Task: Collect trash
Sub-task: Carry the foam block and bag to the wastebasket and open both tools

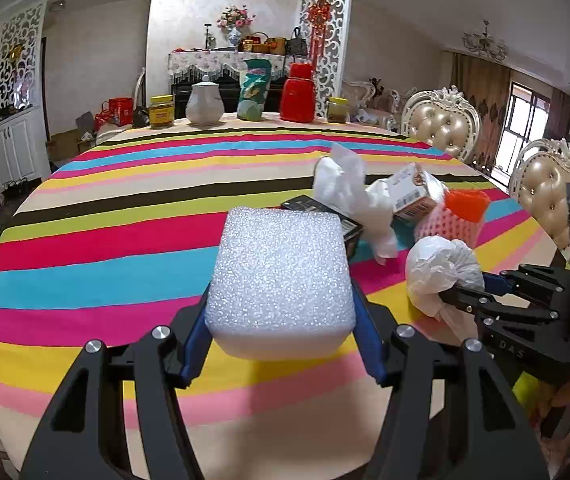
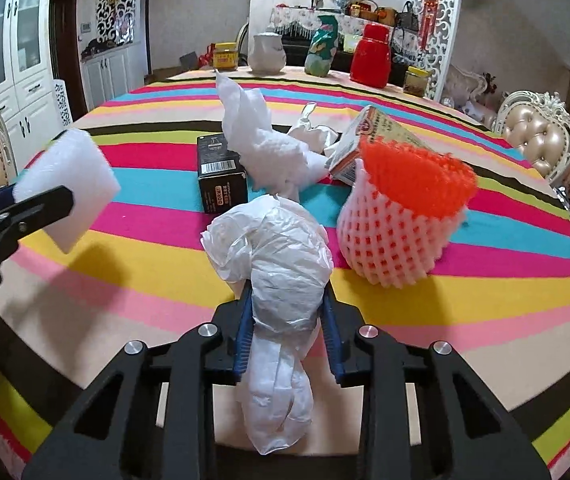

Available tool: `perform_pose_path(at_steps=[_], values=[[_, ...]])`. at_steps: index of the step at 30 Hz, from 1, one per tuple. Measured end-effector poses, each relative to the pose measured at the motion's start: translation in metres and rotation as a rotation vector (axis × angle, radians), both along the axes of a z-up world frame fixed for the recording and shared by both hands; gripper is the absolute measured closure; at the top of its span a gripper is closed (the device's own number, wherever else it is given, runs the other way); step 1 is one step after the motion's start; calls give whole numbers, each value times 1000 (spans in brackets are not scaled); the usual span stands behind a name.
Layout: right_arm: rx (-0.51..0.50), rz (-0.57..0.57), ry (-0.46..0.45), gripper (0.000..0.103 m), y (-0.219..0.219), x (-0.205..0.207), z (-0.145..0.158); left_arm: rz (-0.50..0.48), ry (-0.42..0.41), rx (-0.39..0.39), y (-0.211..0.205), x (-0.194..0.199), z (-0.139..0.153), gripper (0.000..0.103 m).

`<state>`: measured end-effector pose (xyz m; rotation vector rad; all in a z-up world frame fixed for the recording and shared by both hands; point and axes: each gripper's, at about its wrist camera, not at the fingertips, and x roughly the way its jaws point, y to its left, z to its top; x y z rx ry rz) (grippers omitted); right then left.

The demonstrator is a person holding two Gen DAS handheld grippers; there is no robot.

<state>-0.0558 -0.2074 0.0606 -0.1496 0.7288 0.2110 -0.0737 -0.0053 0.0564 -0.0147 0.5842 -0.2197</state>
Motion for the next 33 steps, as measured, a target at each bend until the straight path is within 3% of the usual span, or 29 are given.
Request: perform_pose_path(at_steps=[11, 24, 33], values=[[65, -73, -85, 73, -31, -56, 16, -86, -43, 43, -35, -34, 13, 43], [134, -205, -161, 73, -102, -114, 29, -220, -96, 105, -105, -75, 21, 43], [143, -273, -216, 73, -132, -142, 30, -288, -129, 92, -149, -88, 19, 43]])
